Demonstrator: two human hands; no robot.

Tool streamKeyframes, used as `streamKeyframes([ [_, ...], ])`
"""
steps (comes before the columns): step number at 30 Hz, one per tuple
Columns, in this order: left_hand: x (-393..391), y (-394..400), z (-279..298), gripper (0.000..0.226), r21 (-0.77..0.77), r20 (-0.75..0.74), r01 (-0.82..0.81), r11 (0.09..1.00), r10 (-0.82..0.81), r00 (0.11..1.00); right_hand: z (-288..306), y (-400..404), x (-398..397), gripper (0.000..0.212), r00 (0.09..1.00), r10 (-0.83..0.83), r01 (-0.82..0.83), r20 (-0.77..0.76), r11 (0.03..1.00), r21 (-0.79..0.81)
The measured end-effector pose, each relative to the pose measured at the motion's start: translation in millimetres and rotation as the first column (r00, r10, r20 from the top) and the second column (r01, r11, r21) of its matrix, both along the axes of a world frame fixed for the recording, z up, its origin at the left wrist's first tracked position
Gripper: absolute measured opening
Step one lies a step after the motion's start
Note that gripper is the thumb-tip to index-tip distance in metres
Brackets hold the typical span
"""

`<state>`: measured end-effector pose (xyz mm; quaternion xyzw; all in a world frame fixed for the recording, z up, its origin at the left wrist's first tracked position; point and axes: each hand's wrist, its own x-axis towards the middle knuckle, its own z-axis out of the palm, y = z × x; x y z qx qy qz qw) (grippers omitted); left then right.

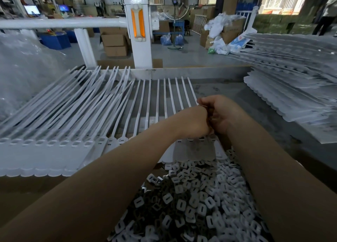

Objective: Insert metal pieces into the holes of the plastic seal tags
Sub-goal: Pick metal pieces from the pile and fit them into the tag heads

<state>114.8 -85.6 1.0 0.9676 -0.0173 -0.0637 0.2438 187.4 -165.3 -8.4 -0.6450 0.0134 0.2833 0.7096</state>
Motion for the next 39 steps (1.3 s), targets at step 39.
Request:
streamKeyframes([
  [39, -37.3, 15.3, -12.4, 0.028, 0.173, 0.318, 0.151, 0.973, -0.201, 0.926, -0.9, 0.7, 2.9, 0.010, 0.995, 0.019, -0.015, 0.100, 0.999, -0.047],
])
